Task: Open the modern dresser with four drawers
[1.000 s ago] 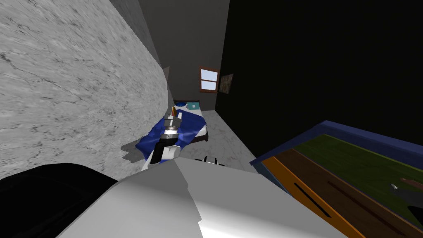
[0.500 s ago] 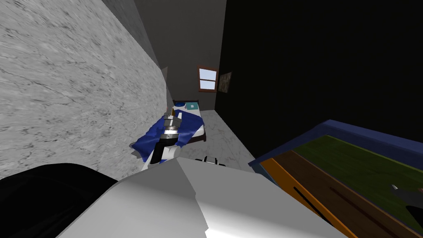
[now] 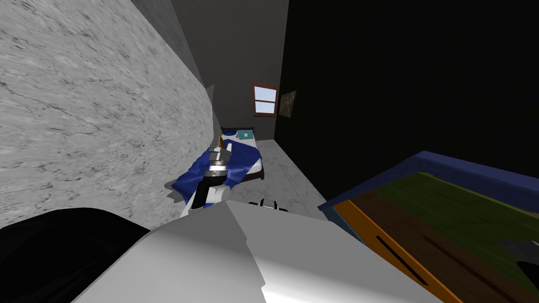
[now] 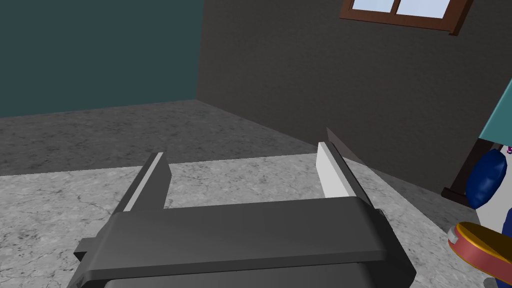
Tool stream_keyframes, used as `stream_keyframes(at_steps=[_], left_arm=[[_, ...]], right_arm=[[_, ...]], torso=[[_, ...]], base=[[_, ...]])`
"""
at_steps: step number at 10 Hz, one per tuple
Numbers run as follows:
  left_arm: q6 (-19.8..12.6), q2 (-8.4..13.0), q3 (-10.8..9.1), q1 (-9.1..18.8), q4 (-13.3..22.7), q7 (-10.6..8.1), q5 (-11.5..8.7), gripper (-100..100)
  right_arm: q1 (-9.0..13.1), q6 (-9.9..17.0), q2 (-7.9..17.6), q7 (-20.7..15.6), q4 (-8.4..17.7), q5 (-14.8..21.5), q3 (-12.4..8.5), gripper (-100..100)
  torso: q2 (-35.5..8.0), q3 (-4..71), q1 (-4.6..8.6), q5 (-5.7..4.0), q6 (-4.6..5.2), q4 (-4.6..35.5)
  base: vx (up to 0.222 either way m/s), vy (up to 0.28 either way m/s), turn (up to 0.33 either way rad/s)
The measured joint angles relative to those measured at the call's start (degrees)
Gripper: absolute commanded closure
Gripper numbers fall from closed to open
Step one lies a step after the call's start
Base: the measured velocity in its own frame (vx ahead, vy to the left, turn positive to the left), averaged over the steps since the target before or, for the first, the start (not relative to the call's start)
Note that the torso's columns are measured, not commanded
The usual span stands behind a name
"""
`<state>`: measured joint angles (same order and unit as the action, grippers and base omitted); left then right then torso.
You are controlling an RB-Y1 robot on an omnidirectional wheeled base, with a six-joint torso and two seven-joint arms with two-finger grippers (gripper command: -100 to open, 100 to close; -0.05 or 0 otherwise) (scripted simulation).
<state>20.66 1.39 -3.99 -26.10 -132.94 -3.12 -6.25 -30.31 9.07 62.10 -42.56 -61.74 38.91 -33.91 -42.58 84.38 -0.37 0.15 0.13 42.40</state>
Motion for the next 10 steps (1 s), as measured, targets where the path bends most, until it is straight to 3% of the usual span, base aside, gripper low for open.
stream_keyframes(at_steps=[6, 7, 10], left_arm=[[0.0, 0.0, 0.0, 0.0, 0.0, 0.0, 0.0, 0], [0.0, 0.0, 0.0, 0.0, 0.0, 0.0, 0.0, 0], [0.0, 0.0, -0.02, 0.0, 0.0, 0.0, 0.0, 0]], right_arm=[[-0.4, -0.6, -0.1, 0.1, -0.8, -0.2, 0.2, 100], [-0.5, -0.6, -0.1, 0.1, -1.0, -0.3, 0.2, -100], [-3.6, -2.0, 3.5, 1.6, -0.2, -3.5, 0.2, -100]], torso=[[0.0, 0.0, 0.12, -0.01, 0.03, 0.0], [0.1, 0.1, 0.16, 0.05, 0.07, 0.0], [0.5, 0.4, 0.67, -0.13, -0.13, -0.2]], base=[[-0.059, 0.146, -0.027], [0.0, 0.092, -0.055], [0.059, 0.018, -0.05]])
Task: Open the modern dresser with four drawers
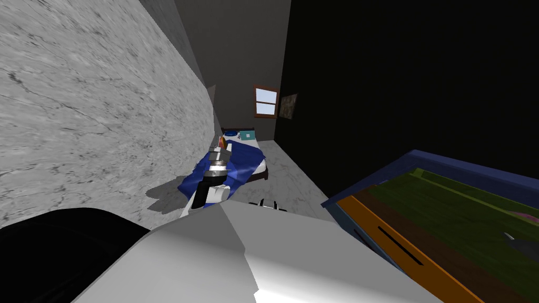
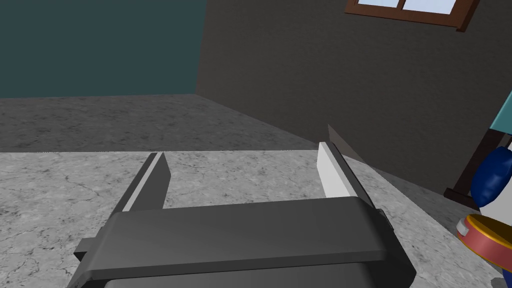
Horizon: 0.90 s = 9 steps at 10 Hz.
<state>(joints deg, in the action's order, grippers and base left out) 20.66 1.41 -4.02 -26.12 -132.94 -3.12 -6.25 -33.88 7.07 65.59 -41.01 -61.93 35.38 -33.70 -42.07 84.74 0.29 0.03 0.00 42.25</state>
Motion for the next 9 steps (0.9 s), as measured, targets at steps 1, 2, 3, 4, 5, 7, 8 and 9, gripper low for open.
stream_keyframes(at_steps=[1, 2, 3, 4, 5, 7, 8, 9], left_arm=[[0.0, 0.0, 0.0, 0.0, 0.0, 0.0, 0.0, 0], [0.0, 0.0, 0.0, 0.0, 0.0, 0.0, 0.0, 0], [0.0, 0.0, 0.0, 0.0, 0.0, 0.0, 0.0, 0], [0.0, 0.0, 0.0, 0.0, 0.0, 0.0, 0.0, 0], [0.0, 0.0, 0.0, 0.0, 0.0, 0.0, 0.0, 0], [0.0, 0.0, 0.0, 0.0, 0.0, 0.0, 0.0, 0], [0.0, 0.0, 0.0, 0.0, 0.0, 0.0, 0.0, 0], [0.0, 0.0, 0.0, 0.0, 0.0, 0.0, 0.0, 0]], right_arm=[[-0.7, -0.8, 1.3, 0.4, 0.7, -0.9, 0.0, -100], [-0.6, -1.6, 2.1, 0.7, 1.8, -1.3, -0.1, -100], [-2.0, -2.0, 3.0, 1.1, 1.7, -2.2, -0.4, -100], [-2.2, -2.3, 4.3, 1.5, 2.3, -3.1, 0.1, -100], [-2.3, -2.4, 4.3, 1.6, 2.4, -3.2, 0.2, 0], [-2.3, -2.4, 4.1, 1.6, 2.4, -3.2, 0.4, 0], [-2.3, -2.4, 4.0, 1.6, 2.5, -3.2, 0.5, 0], [-2.4, -2.5, 4.0, 1.6, 2.5, -3.2, 0.5, 0]], torso=[[-0.1, 0.0, -0.18, 0.14, -0.02, 0.0], [-0.2, -0.1, -0.42, 0.2, -0.05, 0.1], [-0.4, -0.2, -0.63, 0.28, -0.02, 0.1], [-0.4, -0.2, -0.78, 0.41, -0.05, 0.2], [-0.4, -0.2, -0.77, 0.34, -0.02, 0.1], [-0.3, -0.2, -0.62, 0.28, 0.02, 0.1], [-0.3, -0.2, -0.57, 0.24, 0.03, 0.1], [-0.3, -0.2, -0.53, 0.21, 0.03, 0.1]], base=[[0.058, 0.009, -0.039], [0.037, 0.009, -0.024], [0.028, 0.015, -0.037], [0.013, 0.001, -0.006], [0.0, 0.0, 0.0], [0.0, 0.0, 0.0], [0.0, 0.0, 0.0], [0.0, 0.0, 0.0]])
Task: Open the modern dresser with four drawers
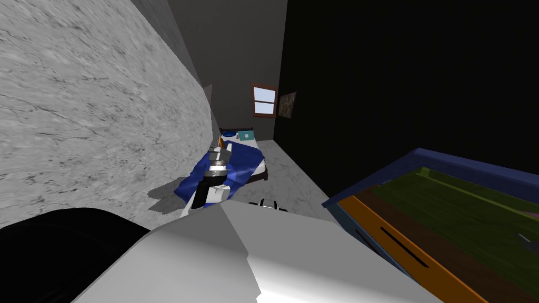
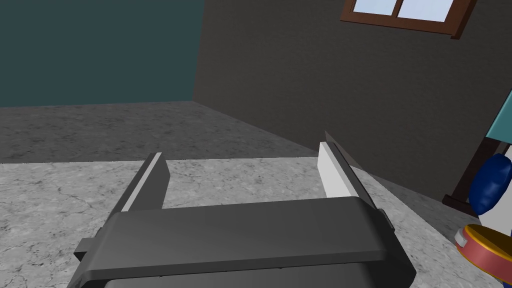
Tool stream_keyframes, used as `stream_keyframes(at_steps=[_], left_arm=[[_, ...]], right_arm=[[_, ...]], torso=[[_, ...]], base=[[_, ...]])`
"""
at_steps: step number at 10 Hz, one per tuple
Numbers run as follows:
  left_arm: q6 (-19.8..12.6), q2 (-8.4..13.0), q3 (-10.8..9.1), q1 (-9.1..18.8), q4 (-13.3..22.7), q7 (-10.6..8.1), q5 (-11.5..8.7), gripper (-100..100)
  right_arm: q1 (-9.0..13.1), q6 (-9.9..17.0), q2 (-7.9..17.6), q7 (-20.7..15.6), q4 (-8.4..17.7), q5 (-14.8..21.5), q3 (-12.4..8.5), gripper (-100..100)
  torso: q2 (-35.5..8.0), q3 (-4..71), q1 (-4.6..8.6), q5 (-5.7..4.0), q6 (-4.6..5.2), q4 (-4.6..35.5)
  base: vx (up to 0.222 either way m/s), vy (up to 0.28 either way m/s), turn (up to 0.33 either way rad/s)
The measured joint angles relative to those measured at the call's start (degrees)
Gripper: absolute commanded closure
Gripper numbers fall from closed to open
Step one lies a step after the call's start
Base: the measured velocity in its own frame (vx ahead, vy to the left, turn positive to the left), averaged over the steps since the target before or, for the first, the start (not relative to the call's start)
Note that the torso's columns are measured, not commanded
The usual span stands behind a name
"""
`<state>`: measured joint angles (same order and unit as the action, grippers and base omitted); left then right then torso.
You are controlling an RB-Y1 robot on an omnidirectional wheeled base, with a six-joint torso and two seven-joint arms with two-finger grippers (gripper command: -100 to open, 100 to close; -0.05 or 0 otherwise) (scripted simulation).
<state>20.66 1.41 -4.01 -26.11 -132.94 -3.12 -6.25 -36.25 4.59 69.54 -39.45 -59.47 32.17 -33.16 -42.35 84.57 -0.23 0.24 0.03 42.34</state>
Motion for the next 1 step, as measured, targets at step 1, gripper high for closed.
stream_keyframes(at_steps=[1], left_arm=[[0.0, 0.0, 0.0, 0.0, 0.0, 0.0, 0.0, 0]], right_arm=[[0.0, 0.0, -0.1, 0.0, 0.0, 0.0, 0.1, 0]], torso=[[0.0, 0.0, 0.03, -0.03, 0.0, 0.0]], base=[[0.0, 0.0, 0.0]])
